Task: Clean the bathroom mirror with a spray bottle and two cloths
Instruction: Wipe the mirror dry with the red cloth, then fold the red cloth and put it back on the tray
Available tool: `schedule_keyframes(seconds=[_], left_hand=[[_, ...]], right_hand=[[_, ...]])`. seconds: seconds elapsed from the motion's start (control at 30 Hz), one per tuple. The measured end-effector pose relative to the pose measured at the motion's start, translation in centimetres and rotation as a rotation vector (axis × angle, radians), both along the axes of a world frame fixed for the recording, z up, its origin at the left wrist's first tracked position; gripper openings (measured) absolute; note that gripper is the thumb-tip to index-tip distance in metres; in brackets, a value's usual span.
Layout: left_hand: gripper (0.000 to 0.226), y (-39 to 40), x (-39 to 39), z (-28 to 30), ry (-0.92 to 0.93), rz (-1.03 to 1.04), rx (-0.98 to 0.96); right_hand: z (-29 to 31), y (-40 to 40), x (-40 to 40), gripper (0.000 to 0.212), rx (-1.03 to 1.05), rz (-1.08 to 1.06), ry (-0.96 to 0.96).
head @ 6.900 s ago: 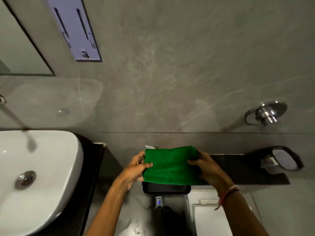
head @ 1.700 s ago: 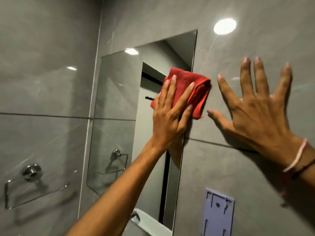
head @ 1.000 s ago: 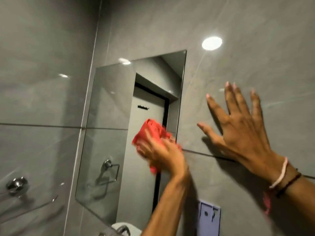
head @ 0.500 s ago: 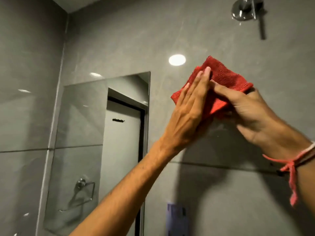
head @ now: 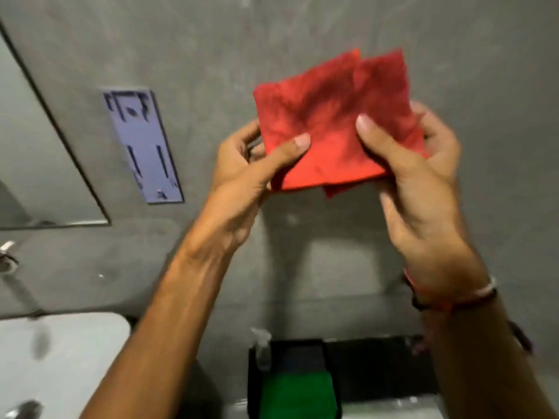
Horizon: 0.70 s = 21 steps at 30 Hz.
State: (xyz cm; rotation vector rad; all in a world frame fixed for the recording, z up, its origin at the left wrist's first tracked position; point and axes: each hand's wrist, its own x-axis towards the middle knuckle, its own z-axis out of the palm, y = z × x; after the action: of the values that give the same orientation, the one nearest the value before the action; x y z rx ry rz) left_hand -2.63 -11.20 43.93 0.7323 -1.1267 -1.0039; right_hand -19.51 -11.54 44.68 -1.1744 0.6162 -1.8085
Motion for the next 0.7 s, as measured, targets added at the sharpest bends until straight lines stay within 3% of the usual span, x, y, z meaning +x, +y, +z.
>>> schedule_keyframes(seconds=[0.07,0.17,0.43,0.6,0.7], left_hand=[[0.033,0.1,-1.7,-6.1,-0.043,0.064,0.14],[0.028,0.3,-4.2,-15.9,-0.14,0.08,0.327],[0.03,0.9,-7.4,-38.5,-0.446,0.134,0.927],[0.064,0.0,-7.2,-47.5,-0.484,0.104,1.009],[0.07,0.2,-6.9,-48.9,-0.695,0.033,1.0]], right_hand=[[-5.9,-0.4,-3.5,0.032,0.152,-0.049,0.165],[-15.8,-1.2,-7.2,0.026,0.422,-0.012,0.403],[-38.0,-1.5,-6.8,0.023,1.138,0.147,0.422],[-46.8,-2.3,-6.5,0.044,1.336,0.305,0.389],[-48.8,-2.5,-7.0,0.053,1.26,0.319,0.606]])
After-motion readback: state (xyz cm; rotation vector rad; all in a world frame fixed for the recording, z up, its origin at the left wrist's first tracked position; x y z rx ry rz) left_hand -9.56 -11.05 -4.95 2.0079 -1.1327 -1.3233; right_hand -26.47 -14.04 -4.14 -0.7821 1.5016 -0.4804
